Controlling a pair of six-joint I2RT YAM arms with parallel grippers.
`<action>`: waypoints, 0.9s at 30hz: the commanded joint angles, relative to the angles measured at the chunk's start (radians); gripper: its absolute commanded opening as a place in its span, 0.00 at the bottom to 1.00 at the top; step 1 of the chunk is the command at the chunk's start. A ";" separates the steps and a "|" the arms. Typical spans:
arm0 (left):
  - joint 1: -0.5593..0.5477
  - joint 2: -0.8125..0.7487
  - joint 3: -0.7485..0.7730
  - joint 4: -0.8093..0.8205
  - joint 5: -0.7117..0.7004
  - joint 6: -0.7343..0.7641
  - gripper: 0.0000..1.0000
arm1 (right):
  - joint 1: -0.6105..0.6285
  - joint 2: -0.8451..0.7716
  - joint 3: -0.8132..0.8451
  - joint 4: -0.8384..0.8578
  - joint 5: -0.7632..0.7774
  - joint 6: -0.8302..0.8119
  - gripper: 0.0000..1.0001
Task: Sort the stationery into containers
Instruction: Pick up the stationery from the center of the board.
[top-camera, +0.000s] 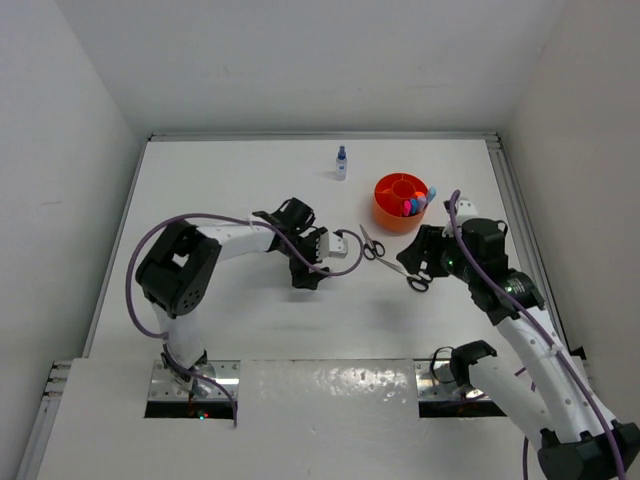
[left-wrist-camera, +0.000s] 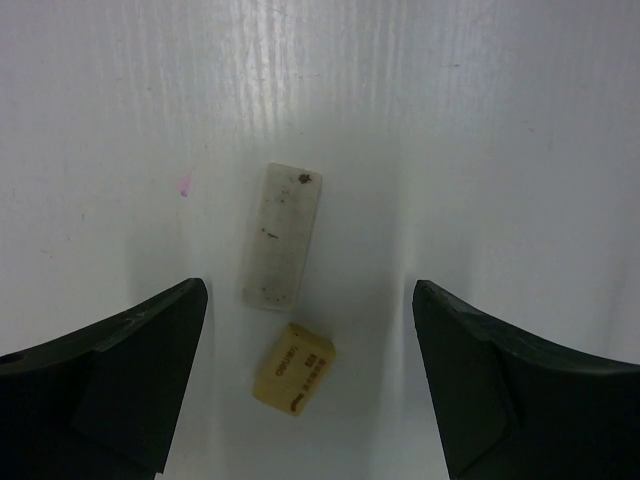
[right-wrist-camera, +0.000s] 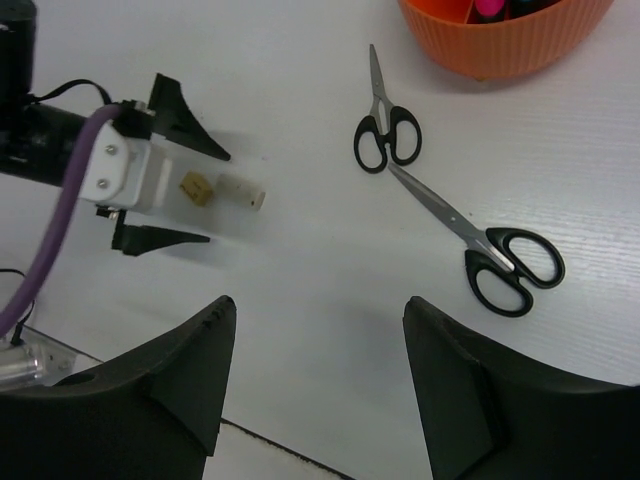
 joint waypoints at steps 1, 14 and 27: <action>0.005 0.073 0.096 -0.004 -0.021 0.020 0.82 | 0.007 -0.035 -0.013 0.020 -0.007 0.030 0.67; -0.050 0.182 0.181 -0.173 -0.067 0.101 0.53 | 0.007 -0.113 -0.011 0.023 0.030 0.058 0.67; -0.074 0.231 0.242 -0.195 -0.075 0.004 0.00 | 0.006 -0.111 0.045 -0.067 0.065 0.029 0.67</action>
